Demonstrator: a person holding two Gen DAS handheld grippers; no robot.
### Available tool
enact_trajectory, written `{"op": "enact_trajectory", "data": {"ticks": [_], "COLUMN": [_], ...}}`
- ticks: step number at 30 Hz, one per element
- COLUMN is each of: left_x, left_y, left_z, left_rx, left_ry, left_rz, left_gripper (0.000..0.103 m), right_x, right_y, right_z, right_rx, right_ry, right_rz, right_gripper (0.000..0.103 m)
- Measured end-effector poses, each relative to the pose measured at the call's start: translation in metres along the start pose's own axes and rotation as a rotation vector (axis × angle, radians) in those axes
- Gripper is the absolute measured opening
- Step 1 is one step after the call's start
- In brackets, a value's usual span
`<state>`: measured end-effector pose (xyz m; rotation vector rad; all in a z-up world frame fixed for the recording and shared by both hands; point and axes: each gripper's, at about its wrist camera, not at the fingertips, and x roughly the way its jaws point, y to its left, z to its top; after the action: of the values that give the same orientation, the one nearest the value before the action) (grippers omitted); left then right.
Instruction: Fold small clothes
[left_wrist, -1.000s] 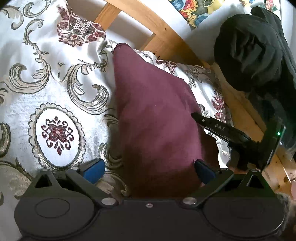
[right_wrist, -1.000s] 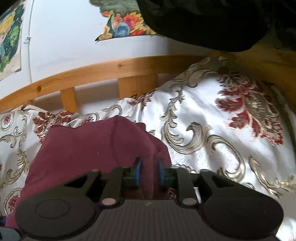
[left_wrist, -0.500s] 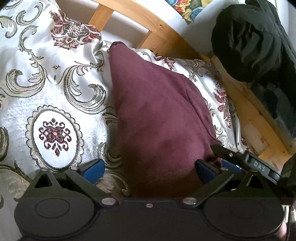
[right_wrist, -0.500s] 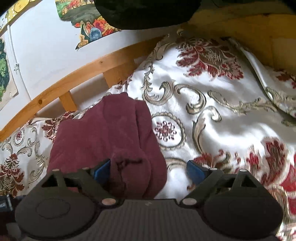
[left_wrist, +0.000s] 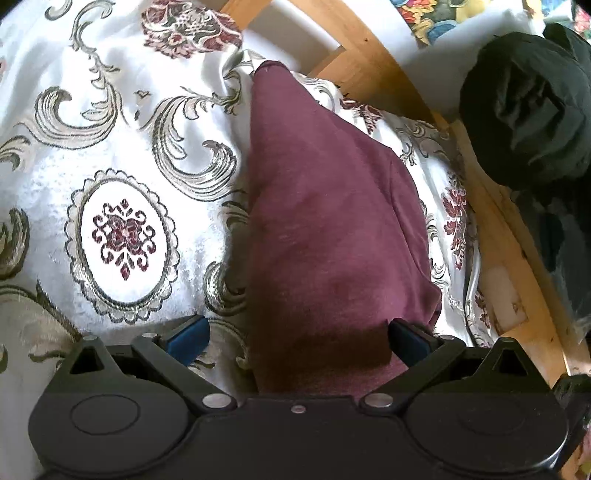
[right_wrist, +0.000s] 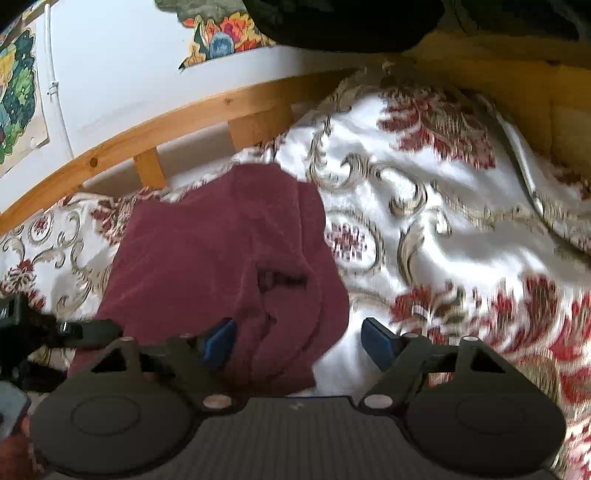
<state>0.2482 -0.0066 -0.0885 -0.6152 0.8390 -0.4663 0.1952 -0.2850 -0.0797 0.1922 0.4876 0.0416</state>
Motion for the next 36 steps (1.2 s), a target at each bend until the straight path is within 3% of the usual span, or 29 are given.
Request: {"op": "enact_trajectory", "data": {"ticks": [3, 5, 9, 12, 15, 18, 19, 25, 29, 36], "left_x": [0.000, 0.001, 0.001, 0.002, 0.005, 0.007, 0.008, 0.013, 0.013, 0.014], "left_y": [0.000, 0.000, -0.003, 0.002, 0.004, -0.001, -0.003, -0.007, -0.004, -0.005], "left_z": [0.000, 0.000, 0.001, 0.003, 0.003, 0.001, 0.000, -0.003, -0.002, -0.004], "left_rx": [-0.005, 0.003, 0.014, -0.068, -0.106, -0.052, -0.037, -0.001, 0.002, 0.011], "left_ry": [0.005, 0.007, 0.014, 0.024, 0.044, 0.054, 0.056, 0.059, 0.062, 0.054], "left_rz": [-0.002, 0.003, 0.006, -0.074, -0.116, -0.094, -0.088, -0.068, -0.070, -0.064], "left_gripper": [0.102, 0.102, 0.102, 0.102, 0.102, 0.102, 0.102, 0.102, 0.102, 0.102], "right_x": [0.008, 0.018, 0.026, 0.022, 0.028, 0.028, 0.027, 0.028, 0.031, 0.030], "right_y": [-0.004, -0.004, 0.003, 0.008, 0.007, 0.001, -0.001, -0.018, -0.027, -0.030], "right_z": [0.013, 0.020, 0.024, 0.030, 0.028, 0.015, 0.010, -0.008, -0.015, -0.020], "right_rx": [0.040, 0.048, 0.010, -0.035, -0.035, 0.007, 0.012, 0.041, 0.081, 0.088], "right_ry": [-0.007, 0.009, -0.008, -0.063, -0.052, -0.044, -0.048, -0.039, -0.051, -0.070], "right_rz": [0.009, 0.039, 0.048, 0.023, 0.009, -0.012, -0.022, -0.072, -0.065, -0.048], "right_gripper": [0.068, 0.049, 0.026, 0.024, 0.024, 0.030, 0.037, 0.096, 0.102, 0.102]}}
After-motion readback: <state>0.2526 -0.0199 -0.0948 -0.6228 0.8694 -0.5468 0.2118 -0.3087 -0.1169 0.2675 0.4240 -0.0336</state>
